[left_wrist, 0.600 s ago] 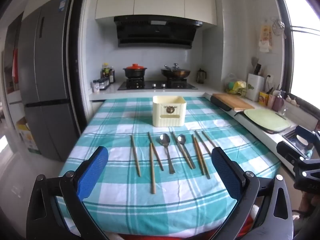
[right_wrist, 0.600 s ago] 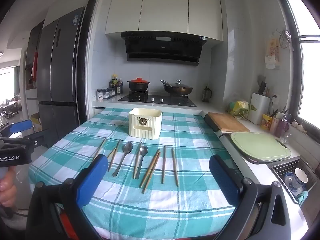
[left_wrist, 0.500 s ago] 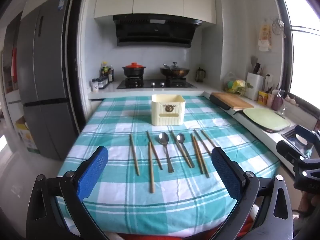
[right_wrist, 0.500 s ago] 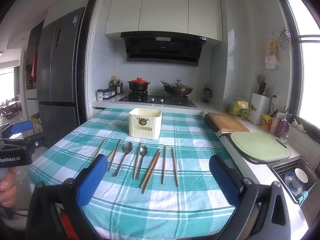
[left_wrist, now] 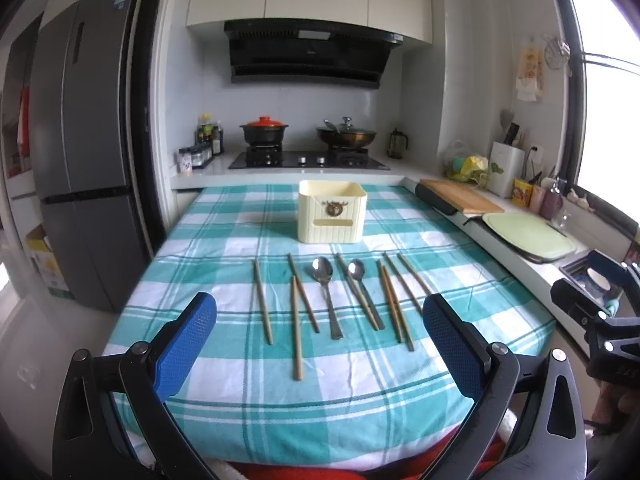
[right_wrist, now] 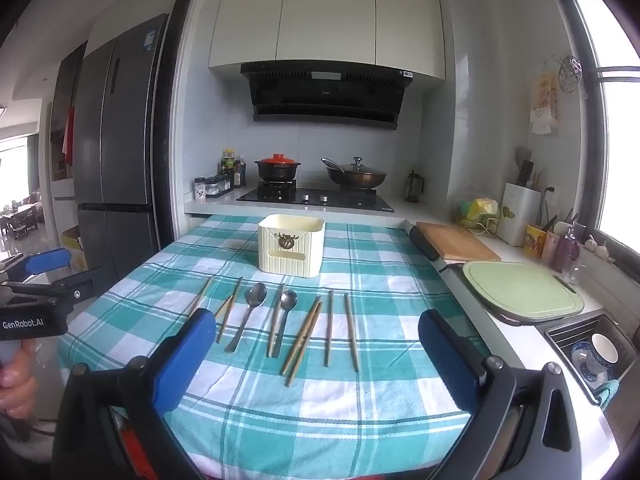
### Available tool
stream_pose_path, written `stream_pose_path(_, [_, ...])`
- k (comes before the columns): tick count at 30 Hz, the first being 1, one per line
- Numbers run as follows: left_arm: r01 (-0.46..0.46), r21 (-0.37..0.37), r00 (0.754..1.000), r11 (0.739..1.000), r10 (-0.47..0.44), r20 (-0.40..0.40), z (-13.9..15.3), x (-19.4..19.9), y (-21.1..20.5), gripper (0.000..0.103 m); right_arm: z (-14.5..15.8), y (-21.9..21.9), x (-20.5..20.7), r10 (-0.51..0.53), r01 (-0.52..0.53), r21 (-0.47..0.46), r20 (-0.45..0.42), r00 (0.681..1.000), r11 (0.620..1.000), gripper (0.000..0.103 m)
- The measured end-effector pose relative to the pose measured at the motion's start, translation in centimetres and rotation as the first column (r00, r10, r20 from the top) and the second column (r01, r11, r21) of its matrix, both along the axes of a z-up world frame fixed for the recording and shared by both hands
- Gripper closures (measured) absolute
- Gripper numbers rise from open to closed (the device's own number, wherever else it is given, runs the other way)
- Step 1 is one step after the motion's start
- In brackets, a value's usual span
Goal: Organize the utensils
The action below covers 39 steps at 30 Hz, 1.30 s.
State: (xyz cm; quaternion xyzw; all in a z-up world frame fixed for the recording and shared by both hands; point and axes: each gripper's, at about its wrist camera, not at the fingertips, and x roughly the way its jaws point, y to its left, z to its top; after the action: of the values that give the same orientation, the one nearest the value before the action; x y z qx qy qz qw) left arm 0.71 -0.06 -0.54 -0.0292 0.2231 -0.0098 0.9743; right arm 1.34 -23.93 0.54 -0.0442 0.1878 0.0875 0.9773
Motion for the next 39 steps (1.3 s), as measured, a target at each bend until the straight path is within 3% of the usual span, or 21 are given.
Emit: stream_pose_path(39, [0.000, -0.021, 1.000, 1.000, 0.000, -0.023, -0.68, 0.76, -0.20, 0.000, -0.59, -0.18, 0.46, -0.002, 0.002, 0.008, -0.021, 1.000, 1.000, 0.000])
